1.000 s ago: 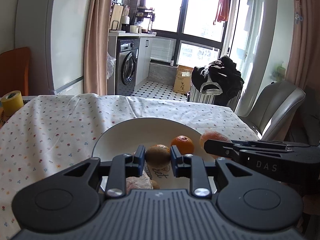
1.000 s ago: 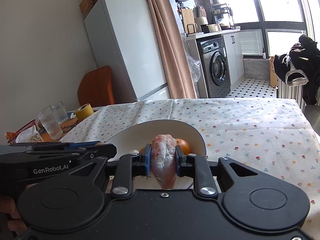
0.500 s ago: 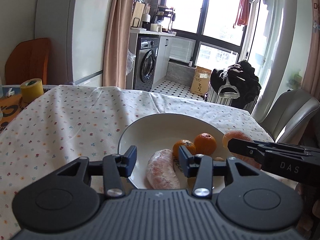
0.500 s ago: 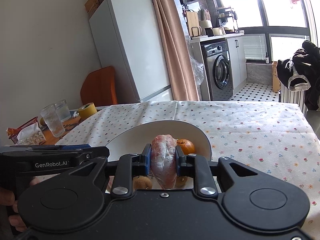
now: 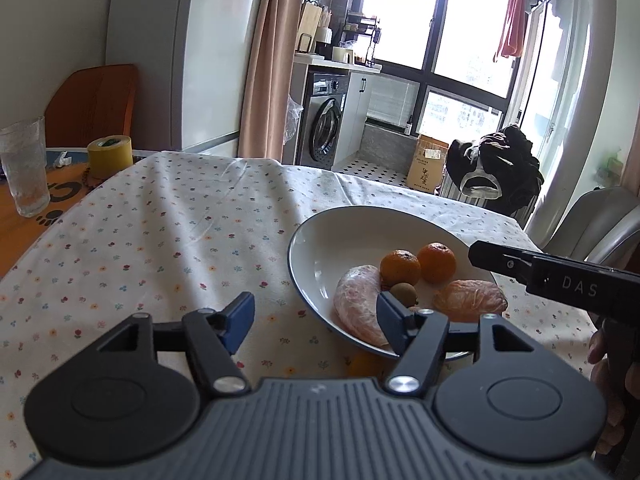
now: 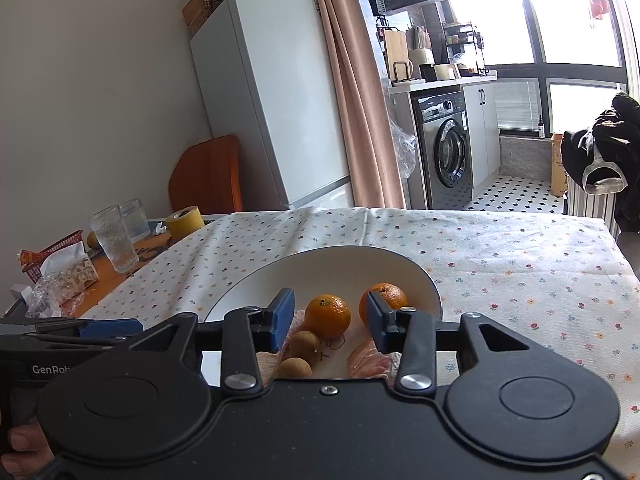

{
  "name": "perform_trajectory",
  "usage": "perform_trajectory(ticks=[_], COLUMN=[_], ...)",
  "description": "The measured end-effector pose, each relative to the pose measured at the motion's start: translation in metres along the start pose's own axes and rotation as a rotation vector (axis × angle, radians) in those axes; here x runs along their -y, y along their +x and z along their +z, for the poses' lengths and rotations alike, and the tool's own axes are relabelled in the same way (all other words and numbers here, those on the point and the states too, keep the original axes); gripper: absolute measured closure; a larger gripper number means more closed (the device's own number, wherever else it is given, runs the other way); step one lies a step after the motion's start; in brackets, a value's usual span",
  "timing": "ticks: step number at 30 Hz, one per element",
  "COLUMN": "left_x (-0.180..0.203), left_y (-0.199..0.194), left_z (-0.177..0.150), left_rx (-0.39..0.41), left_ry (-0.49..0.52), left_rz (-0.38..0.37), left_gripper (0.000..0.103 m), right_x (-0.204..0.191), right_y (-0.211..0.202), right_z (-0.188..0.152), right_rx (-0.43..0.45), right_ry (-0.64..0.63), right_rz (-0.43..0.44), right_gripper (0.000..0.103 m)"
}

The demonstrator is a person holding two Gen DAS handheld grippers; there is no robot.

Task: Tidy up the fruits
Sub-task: 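Withdraw both open grippers from the bowl toward the red fruits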

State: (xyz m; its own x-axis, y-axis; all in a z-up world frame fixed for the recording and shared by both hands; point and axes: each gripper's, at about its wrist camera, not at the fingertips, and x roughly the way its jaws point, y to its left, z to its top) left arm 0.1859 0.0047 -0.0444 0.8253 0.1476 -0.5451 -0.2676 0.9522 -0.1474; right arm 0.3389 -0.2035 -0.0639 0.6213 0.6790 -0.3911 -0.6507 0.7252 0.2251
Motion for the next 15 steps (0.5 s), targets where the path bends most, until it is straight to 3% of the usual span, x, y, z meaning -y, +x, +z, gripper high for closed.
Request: perform_trajectory(ticks=[6,13,15], left_x=[-0.009,-0.019,-0.021], left_y=[-0.016,-0.028,-0.031], left_z=[-0.002,-0.006,-0.006], left_rx=[0.023,0.033,0.036], left_ry=[-0.012,-0.039,-0.044], left_rz=[-0.009,-0.019,-0.024], left_gripper=[0.019,0.014,0.012], right_x=[-0.004,-0.016,-0.018], right_y=[-0.006,-0.021,-0.025], right_z=[0.003,0.003,0.003], right_rx=[-0.007,-0.009,-0.007], right_ry=[0.005,-0.006,-0.009], right_rz=[-0.006,-0.010,-0.011], right_gripper=[0.052,0.046,0.040])
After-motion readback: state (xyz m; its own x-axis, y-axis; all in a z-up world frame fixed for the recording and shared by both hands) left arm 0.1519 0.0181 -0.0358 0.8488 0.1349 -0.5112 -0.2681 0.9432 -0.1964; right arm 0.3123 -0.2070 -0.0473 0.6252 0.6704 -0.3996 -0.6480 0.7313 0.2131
